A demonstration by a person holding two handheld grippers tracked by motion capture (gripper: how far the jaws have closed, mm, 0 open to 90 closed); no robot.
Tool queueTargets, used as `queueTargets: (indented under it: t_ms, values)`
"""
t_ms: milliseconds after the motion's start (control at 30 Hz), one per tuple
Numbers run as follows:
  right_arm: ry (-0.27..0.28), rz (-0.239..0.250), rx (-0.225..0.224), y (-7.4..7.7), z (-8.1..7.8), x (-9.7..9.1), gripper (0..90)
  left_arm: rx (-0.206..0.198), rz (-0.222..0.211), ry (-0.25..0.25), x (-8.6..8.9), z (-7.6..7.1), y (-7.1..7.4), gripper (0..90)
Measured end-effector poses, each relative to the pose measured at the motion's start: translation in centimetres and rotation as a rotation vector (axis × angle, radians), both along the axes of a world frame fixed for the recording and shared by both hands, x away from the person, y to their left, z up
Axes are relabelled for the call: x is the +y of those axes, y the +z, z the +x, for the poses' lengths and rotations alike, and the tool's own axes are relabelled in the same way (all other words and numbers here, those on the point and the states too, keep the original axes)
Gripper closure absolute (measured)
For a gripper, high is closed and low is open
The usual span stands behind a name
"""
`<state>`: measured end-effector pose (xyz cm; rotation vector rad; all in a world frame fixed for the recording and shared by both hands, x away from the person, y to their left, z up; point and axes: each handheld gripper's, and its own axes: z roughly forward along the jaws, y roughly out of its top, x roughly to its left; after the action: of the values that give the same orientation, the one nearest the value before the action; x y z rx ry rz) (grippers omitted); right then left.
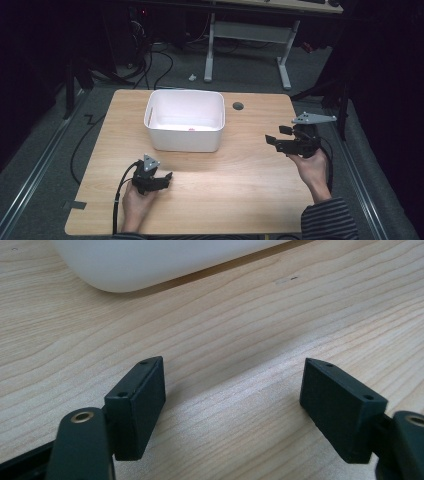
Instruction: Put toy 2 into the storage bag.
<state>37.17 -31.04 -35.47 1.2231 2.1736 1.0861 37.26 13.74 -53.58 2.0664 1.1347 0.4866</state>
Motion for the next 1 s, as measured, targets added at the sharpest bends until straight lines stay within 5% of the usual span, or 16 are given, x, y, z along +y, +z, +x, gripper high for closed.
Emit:
queueTargets:
  t_ms: [100,200,733,1000]
  values:
    - [-0.006,0.011,0.004,-0.5,-0.5,-0.5,34.2,0.0,0.0,0.0,0.0,0.0,0.0,26.6]
    - [-0.036,-0.057,-0.007,-1.1,-1.2,-0.5,34.3,0.0,0.0,0.0,0.0,0.0,0.0,26.6]
    - [-0.079,0.027,0.011,-6.2,-3.2,-1.3,36.5,0.0,0.0,0.0,0.0,0.0,0.0,26.6]
    - [-0.097,0.054,0.075,-10.5,-2.9,-0.9,36.7,0.0,0.001,0.001,0.0,0.0,0.0,26.6]
